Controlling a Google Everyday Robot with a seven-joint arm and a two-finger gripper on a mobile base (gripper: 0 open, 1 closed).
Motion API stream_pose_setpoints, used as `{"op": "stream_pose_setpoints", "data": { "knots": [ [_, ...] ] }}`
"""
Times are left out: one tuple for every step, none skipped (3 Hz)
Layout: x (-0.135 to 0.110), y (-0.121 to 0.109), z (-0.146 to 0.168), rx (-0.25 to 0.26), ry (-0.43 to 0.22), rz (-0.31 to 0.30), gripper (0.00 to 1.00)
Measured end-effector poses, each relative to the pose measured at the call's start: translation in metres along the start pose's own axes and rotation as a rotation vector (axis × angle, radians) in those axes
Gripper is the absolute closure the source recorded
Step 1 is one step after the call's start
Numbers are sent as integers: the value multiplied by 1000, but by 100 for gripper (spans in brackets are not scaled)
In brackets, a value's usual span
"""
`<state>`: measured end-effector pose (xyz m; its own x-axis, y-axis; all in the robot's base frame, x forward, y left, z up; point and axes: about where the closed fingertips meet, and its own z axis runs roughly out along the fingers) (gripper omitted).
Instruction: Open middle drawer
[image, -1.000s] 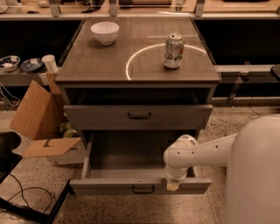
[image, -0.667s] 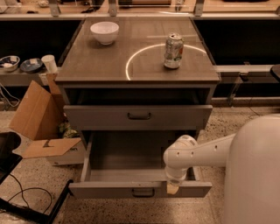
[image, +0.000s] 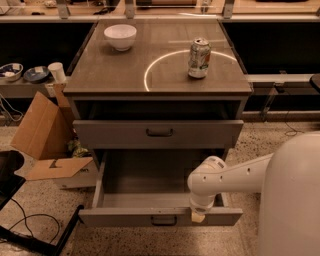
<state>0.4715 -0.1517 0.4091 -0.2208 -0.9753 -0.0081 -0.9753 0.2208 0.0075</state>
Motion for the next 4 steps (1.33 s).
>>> {"op": "stream_pose_setpoints", "data": {
  "knots": [
    [1, 8, 0, -4, 5, 17, 100],
    [-1, 10, -3, 12, -9, 23, 100],
    [2, 18, -3, 7, -4, 43, 100],
    [2, 18, -3, 7, -4, 43, 100]
  ]
}}
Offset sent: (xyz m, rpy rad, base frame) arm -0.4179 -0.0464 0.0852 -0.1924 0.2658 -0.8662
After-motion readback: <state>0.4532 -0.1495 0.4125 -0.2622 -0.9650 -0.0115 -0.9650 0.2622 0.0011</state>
